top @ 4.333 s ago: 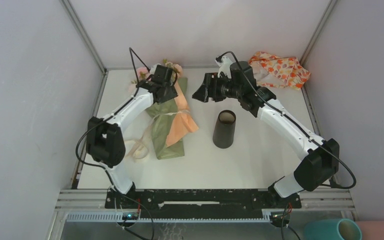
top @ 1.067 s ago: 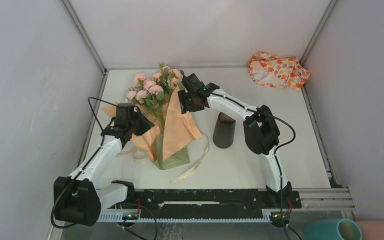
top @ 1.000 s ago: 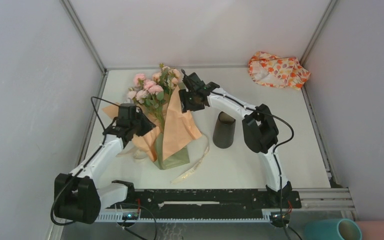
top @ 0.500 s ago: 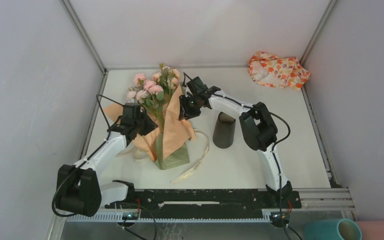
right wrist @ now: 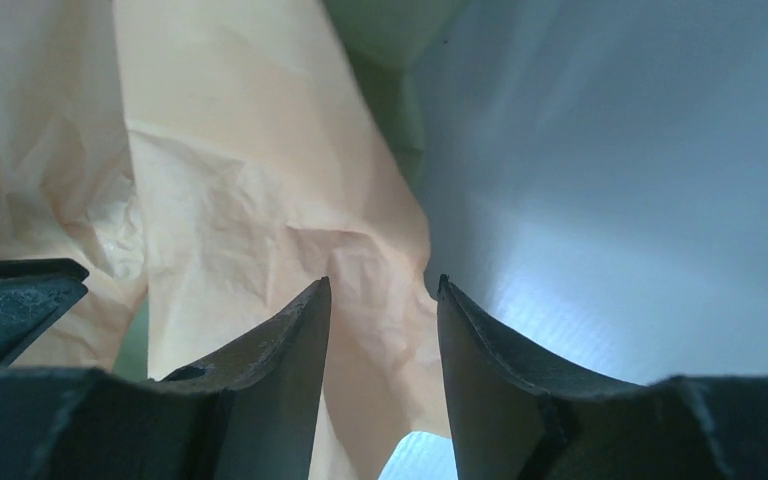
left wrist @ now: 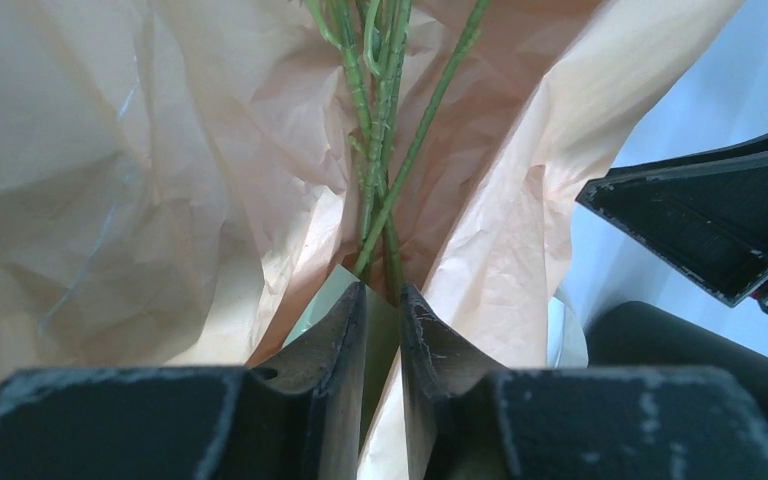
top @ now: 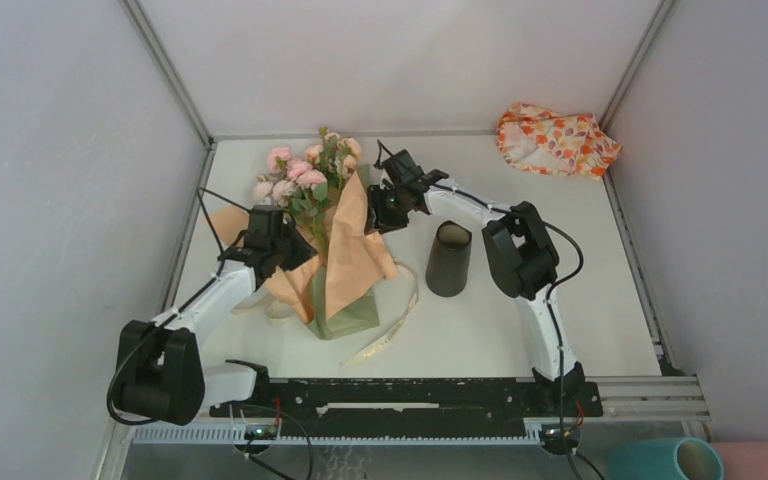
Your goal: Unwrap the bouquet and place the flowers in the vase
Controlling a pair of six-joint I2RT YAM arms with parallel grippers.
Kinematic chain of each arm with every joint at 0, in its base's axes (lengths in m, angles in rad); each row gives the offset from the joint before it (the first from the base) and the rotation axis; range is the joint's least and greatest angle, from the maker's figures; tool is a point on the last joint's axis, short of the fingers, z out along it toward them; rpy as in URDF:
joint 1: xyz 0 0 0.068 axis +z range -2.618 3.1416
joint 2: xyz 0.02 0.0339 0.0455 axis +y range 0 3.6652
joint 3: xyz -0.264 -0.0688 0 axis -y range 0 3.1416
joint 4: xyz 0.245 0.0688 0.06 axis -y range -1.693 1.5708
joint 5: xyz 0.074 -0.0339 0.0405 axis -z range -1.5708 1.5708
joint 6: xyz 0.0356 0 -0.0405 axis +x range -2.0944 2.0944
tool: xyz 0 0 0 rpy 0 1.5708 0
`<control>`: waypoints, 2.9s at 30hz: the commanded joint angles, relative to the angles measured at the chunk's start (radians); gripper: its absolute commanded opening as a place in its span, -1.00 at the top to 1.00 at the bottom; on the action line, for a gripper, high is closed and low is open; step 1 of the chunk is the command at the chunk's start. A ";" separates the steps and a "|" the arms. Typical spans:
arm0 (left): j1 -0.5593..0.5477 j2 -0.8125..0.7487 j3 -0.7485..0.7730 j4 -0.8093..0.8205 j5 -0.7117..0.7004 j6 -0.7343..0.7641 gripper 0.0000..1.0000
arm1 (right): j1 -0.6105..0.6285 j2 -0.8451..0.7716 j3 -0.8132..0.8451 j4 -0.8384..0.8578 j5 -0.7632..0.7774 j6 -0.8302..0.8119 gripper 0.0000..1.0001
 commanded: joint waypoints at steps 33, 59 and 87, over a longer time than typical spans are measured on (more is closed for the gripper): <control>-0.014 0.114 -0.054 0.098 -0.003 -0.007 0.57 | -0.117 -0.312 0.073 -0.174 0.288 -0.116 1.00; -0.120 -0.012 0.003 0.187 0.106 0.017 0.53 | -0.098 -0.009 0.322 -0.167 -0.062 -0.104 -0.26; -0.163 0.240 -0.045 0.167 -0.050 0.055 0.67 | -0.028 0.231 0.435 -0.181 0.021 -0.110 -0.33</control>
